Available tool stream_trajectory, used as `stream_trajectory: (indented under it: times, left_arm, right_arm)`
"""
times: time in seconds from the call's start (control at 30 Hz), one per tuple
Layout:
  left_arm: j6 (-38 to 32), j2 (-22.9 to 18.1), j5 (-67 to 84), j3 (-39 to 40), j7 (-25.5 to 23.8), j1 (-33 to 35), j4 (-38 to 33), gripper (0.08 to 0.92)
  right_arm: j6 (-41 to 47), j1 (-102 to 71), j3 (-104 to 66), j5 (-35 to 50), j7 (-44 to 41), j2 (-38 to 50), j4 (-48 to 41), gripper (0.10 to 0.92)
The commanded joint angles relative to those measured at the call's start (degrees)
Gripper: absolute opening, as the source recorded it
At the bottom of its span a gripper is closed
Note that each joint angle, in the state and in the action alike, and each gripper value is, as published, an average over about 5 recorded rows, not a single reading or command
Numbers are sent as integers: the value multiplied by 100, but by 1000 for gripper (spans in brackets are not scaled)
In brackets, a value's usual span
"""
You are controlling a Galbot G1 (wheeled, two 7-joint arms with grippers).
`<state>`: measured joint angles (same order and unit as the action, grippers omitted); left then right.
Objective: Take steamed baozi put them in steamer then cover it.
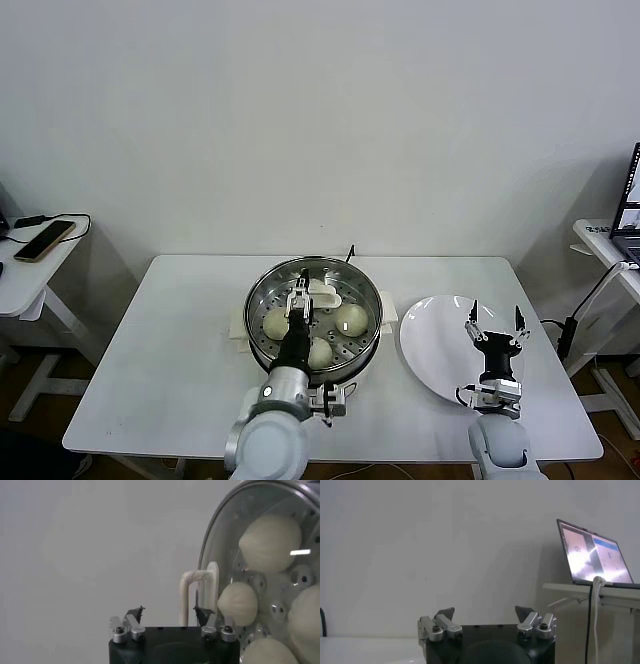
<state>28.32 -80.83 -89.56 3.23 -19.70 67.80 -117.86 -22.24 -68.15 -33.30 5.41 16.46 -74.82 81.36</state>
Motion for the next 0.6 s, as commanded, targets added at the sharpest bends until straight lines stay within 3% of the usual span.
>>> stream_trajectory:
  times: [0.03, 0.17, 0.3, 0.43, 0.6]
  left_arm:
    - [36, 591, 869, 6, -46, 625, -1260, 819]
    - [68, 657, 1882, -433, 315, 585, -1684, 822]
    - [41, 827, 3960, -1266, 1353, 264, -1688, 823]
    - [-498, 978, 6254, -2323, 2344, -115, -893, 823]
    - [-1522, 1233, 8493, -3170, 2483, -406, 501, 823]
  right_arm:
    - [4, -1, 3, -14, 9, -5, 26, 823]
    - [-4, -54, -7, -7, 1, 9, 66, 823]
    - [-11, -157, 9, 209, -159, 100, 196, 823]
    - [134, -358, 144, 699, -506, 303, 554, 823]
    - [499, -610, 409, 1121, -676, 544, 1019, 823]
